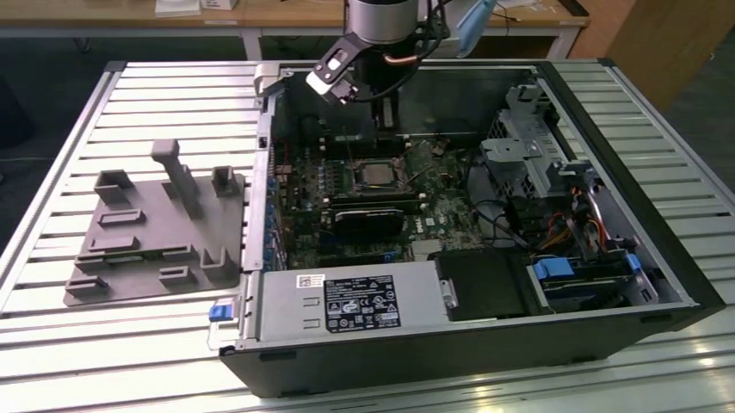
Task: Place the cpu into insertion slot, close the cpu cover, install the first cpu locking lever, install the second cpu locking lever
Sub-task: 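Close the cpu cover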
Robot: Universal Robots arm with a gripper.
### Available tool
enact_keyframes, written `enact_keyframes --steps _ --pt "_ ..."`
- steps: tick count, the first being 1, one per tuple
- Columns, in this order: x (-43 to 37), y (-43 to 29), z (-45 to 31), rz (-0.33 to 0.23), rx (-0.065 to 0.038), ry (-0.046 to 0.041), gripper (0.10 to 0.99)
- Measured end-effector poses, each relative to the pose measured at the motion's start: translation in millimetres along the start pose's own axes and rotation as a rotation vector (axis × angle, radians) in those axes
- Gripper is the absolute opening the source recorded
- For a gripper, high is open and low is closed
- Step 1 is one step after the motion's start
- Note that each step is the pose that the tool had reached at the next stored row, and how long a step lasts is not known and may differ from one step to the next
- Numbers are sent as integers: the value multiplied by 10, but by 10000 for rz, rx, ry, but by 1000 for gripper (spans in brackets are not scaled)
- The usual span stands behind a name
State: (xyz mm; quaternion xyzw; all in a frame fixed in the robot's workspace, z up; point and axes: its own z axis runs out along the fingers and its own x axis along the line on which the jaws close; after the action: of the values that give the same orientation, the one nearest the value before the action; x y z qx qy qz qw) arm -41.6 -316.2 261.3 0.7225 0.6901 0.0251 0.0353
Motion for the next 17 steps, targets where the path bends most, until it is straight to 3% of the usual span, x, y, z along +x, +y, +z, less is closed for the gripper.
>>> enact_keyframes --steps 17 --pt "14 315 27 0 0 0 102"
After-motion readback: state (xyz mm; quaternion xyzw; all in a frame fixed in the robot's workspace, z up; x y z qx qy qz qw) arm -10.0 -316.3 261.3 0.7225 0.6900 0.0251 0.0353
